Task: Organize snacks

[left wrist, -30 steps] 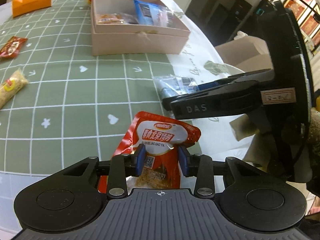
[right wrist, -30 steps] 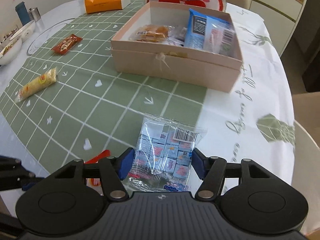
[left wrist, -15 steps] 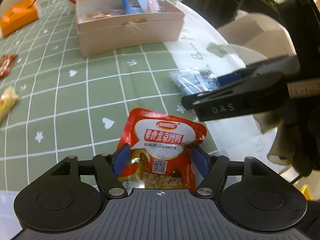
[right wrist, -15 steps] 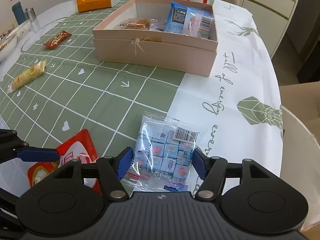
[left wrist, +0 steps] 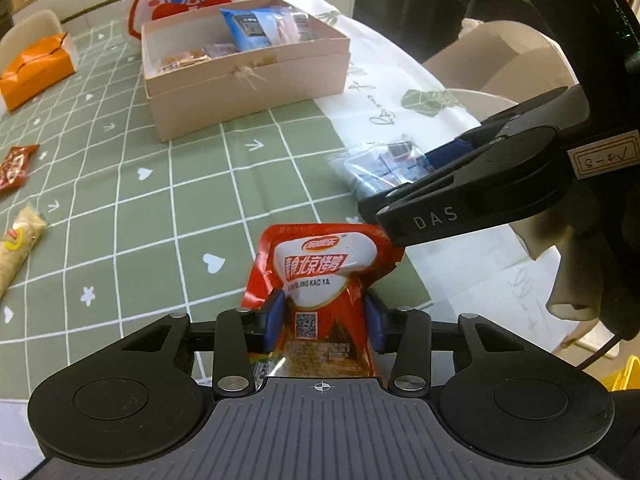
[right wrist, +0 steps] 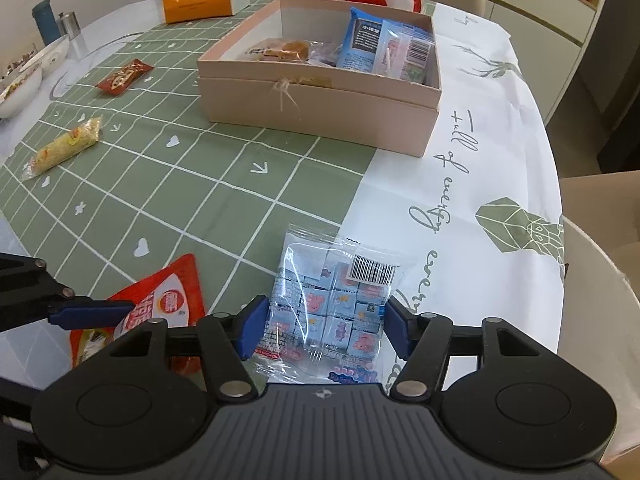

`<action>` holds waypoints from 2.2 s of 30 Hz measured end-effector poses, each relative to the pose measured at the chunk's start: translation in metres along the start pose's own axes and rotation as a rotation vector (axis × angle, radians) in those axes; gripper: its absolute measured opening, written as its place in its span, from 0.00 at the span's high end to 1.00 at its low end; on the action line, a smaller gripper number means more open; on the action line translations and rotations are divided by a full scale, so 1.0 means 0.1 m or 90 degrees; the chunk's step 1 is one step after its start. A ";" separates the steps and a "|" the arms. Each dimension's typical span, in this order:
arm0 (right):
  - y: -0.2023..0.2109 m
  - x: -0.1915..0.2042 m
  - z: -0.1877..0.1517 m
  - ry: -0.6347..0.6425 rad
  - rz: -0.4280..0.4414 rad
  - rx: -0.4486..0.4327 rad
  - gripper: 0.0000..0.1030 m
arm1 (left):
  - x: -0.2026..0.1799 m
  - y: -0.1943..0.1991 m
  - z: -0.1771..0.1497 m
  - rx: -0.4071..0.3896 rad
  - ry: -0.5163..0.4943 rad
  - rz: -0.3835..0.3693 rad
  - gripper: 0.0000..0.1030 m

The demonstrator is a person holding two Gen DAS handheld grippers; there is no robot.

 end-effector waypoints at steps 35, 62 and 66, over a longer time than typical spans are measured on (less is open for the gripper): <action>-0.82 -0.72 2.67 -0.099 0.035 -0.004 0.39 | 1.37 -0.78 2.21 -0.137 0.201 -0.080 0.56; -0.16 0.15 1.77 -0.069 -0.026 -0.053 0.35 | 2.69 -0.14 1.66 -0.141 0.167 0.067 0.56; -0.32 0.71 1.48 -0.066 -0.001 -0.047 0.35 | 3.38 -0.13 1.39 -0.129 0.237 0.136 0.56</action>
Point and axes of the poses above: each gripper's, at about its wrist camera, not at the fingertips, and y roughly against the way its jaws point, x to its left, z to its top, the point moved 4 cm from there along -y, roughly the way its jaws point, and after that the axes turned 1 degree about -x, right-handed, at the moved point
